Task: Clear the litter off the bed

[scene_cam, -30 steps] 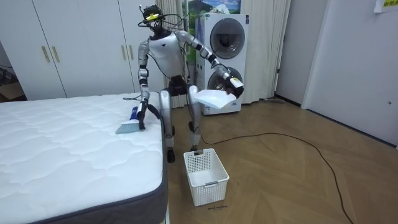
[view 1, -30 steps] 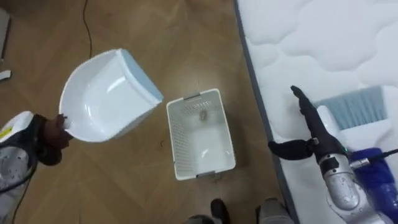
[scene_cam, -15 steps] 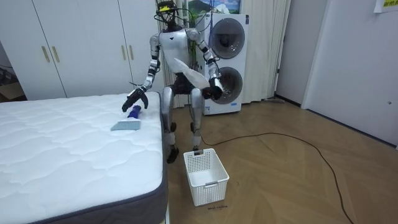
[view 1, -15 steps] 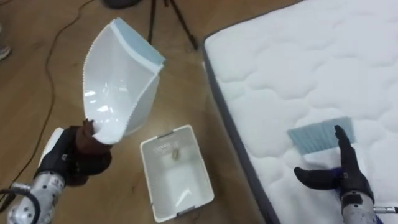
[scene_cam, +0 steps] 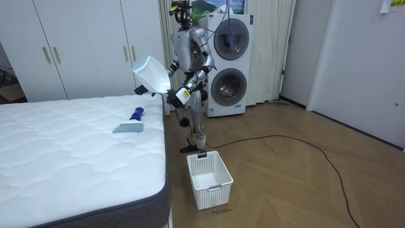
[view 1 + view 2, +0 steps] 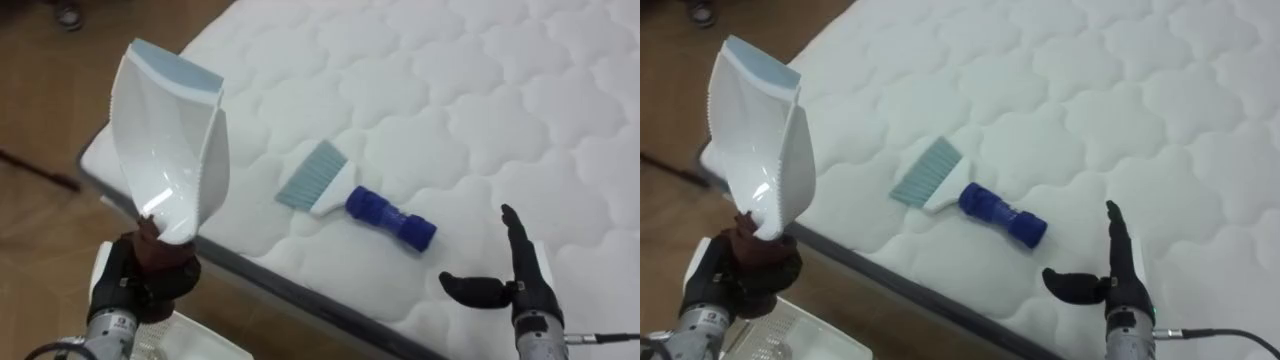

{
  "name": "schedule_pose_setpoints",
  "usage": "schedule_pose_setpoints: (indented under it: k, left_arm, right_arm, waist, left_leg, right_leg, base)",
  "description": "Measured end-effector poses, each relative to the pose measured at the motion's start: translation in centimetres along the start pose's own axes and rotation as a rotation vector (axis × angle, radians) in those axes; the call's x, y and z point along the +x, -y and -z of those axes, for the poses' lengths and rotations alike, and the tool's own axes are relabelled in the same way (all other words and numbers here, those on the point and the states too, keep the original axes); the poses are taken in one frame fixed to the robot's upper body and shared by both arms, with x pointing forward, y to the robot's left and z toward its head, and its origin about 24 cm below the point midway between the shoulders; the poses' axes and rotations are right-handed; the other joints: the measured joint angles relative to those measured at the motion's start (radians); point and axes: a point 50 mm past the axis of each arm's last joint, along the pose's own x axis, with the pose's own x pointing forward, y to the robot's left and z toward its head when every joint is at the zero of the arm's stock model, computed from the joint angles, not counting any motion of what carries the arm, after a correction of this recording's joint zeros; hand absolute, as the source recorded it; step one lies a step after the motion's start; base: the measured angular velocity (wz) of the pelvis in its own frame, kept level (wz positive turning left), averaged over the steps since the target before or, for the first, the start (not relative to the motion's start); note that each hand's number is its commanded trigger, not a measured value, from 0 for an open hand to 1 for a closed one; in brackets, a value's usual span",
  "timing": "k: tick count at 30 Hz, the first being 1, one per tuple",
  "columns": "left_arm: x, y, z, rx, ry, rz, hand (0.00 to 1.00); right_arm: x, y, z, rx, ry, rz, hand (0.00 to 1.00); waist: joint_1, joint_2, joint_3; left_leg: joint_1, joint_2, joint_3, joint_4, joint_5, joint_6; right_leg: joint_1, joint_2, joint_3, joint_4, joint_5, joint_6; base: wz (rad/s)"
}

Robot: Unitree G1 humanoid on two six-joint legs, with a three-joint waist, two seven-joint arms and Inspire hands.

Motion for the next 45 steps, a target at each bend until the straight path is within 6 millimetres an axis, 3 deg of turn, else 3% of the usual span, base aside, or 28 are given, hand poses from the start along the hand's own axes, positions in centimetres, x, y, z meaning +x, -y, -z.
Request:
schedule_pose_setpoints:
  k: [2,5,6,7,9,10,11,12,14,18,22,23,26,29,33,39,41,45]
  left_arm:
    - [0.0,0.2,0.0,-0.007,-0.001,0.005,1.00]
    - [-0.1,1.0,0.2,-0.014,-0.006,0.029,1.00]
    - [-0.1,1.1,0.2,-0.014,-0.007,0.035,1.00]
    - [-0.2,1.3,0.4,-0.012,-0.013,0.044,1.00]
    - [-0.7,1.4,1.0,-0.021,-0.034,0.047,1.00]
    - [-1.1,1.4,1.5,-0.033,-0.052,0.040,0.88]
    - [-1.6,1.2,2.1,-0.042,-0.072,0.036,0.58]
    - [-1.8,1.1,2.4,-0.042,-0.082,0.035,0.00]
    - [-2.4,1.0,3.1,-0.043,-0.105,0.041,0.00]
    - [-2.5,1.1,2.9,-0.048,-0.083,0.061,0.00]
    - [-2.8,1.3,3.8,-0.041,-0.118,0.084,0.00]
    - [-2.9,1.6,4.2,-0.035,-0.135,0.094,0.00]
    - [-3.3,2.1,5.3,-0.020,-0.185,0.117,0.00]
    - [-3.6,1.8,6.3,-0.003,-0.227,0.103,0.00]
    - [-3.9,1.5,7.3,0.038,-0.270,0.099,0.00]
    - [-5.2,0.3,10.7,0.056,-0.429,0.026,0.00]
    - [-6.1,-0.1,12.0,0.069,-0.501,0.006,0.00]
    - [-6.8,-0.3,13.0,0.078,-0.551,-0.007,0.00]
  right_arm:
    - [-0.1,-0.1,0.1,0.005,-0.005,-0.010,0.00]
    - [0.0,-0.1,-0.5,0.013,0.021,-0.024,0.00]
    - [0.1,-0.1,-0.7,0.015,0.028,-0.030,0.00]
    - [0.2,-0.2,-1.0,0.018,0.045,-0.045,0.00]
    - [0.2,-0.4,-1.4,0.009,0.073,-0.068,0.00]
    - [0.2,-0.6,-1.7,-0.006,0.090,-0.092,0.00]
    - [0.1,-0.7,-1.8,-0.019,0.101,-0.111,0.00]
    - [0.1,-0.7,-1.8,-0.025,0.102,-0.115,0.00]
    - [-0.1,-0.6,-1.3,-0.034,0.084,-0.134,0.00]
    - [-0.3,-0.7,-1.0,-0.035,0.067,-0.161,0.00]
    - [-0.6,-0.8,-0.6,-0.047,0.054,-0.178,0.00]
    - [-0.7,-0.9,-0.4,-0.048,0.045,-0.180,0.00]
    - [-1.1,-1.2,0.9,-0.054,-0.013,-0.177,0.00]
    - [-1.5,-1.5,1.9,-0.054,-0.058,-0.186,0.00]
    - [-1.9,-1.7,3.4,-0.063,-0.124,-0.197,0.00]
    - [-3.7,-1.3,7.4,-0.114,-0.318,-0.227,0.00]
    - [-4.6,-1.1,8.8,-0.133,-0.391,-0.241,0.00]
    - [-5.3,-1.4,9.7,-0.137,-0.450,-0.252,0.00]
  waist:
    - [-0.011,-0.012,-0.0022]
    - [-0.021,-0.011,-0.0022]
    - [-0.020,-0.010,-0.0022]
    - [-0.009,-0.009,-0.0020]
    - [0.035,0.002,-0.0064]
    - [0.059,0.010,-0.0066]
    - [0.064,0.020,-0.0109]
    - [0.062,0.025,-0.0095]
    - [0.052,0.026,-0.0110]
    - [0.048,0.035,-0.0157]
    - [0.027,0.018,-0.0095]
    - [0.027,0.020,-0.0042]
    - [0.019,0.026,0.0019]
    - [0.008,0.030,0.0040]
    - [0.006,0.026,0.0011]
    - [0.006,0.017,-0.0127]
    - [0.006,0.015,-0.0123]
    - [0.005,0.011,-0.0065]
  left_leg:
    - [0.011,0.015,0.026,0.011,0.000,-0.001]
    - [0.017,0.031,0.036,0.023,-0.003,-0.005]
    - [0.022,0.033,0.031,0.024,-0.002,-0.007]
    - [0.032,0.034,0.001,0.024,-0.004,-0.016]
    - [0.042,0.017,-0.174,0.023,-0.007,-0.027]
    - [0.051,-0.005,-0.334,0.027,-0.007,-0.027]
    - [0.054,-0.018,-0.443,0.039,-0.007,-0.027]
    - [0.058,-0.026,-0.486,0.046,-0.007,-0.027]
    - [0.085,-0.048,-0.574,0.024,-0.004,-0.032]
    - [0.141,-0.043,-0.571,-0.058,-0.001,-0.038]
    - [0.159,-0.042,-0.567,-0.081,0.002,-0.042]
    - [0.172,-0.042,-0.561,-0.090,0.002,-0.042]
    - [0.186,-0.042,-0.561,-0.102,0.002,-0.042]
    - [0.188,-0.044,-0.559,-0.113,0.002,-0.042]
    - [0.188,-0.045,-0.559,-0.126,0.002,-0.042]
    - [0.213,-0.043,-0.561,-0.129,0.002,-0.042]
    - [0.226,-0.044,-0.560,-0.131,0.002,-0.042]
    - [0.224,-0.044,-0.560,-0.131,0.002,-0.042]
  right_leg:
    - [-0.010,0.012,0.021,-0.011,0.006,-0.010]
    - [-0.013,0.033,0.048,-0.029,0.012,-0.020]
    - [-0.013,0.038,0.057,-0.030,0.014,-0.024]
    - [-0.016,0.054,0.094,-0.032,0.018,-0.031]
    - [-0.024,0.086,0.176,-0.032,0.025,-0.042]
    - [-0.025,0.108,0.240,-0.033,0.033,-0.048]
    - [-0.016,0.123,0.282,-0.036,0.043,-0.052]
    - [-0.009,0.128,0.299,-0.037,0.046,-0.054]
    - [-0.004,0.145,0.365,-0.029,0.045,-0.054]
    - [-0.016,0.170,0.401,-0.028,0.051,-0.055]
    - [0.000,0.172,0.388,-0.036,0.055,-0.049]
    - [0.010,0.171,0.385,-0.042,0.056,-0.048]
    - [0.035,0.169,0.375,-0.069,0.060,-0.041]
    - [0.035,0.167,0.375,-0.070,0.063,-0.036]
    - [0.028,0.168,0.374,-0.069,0.064,-0.034]
    - [0.066,0.168,0.371,-0.086,0.063,-0.032]
    - [0.079,0.168,0.373,-0.089,0.062,-0.029]
    - [0.085,0.168,0.371,-0.105,0.063,-0.028]
  base:
    - [-0.29]
    - [-0.26]
    - [-0.58]
    - [-0.98]
    - [-1.33]
    - [-1.44]
    - [-1.34]
    - [-0.98]
    - [-0.75]
    - [-0.47]
    - [0.08]
    - [0.12]
    - [0.10]
    - [0.04]
    - [0.00]
    - [0.02]
    - [0.00]
    - [0.04]
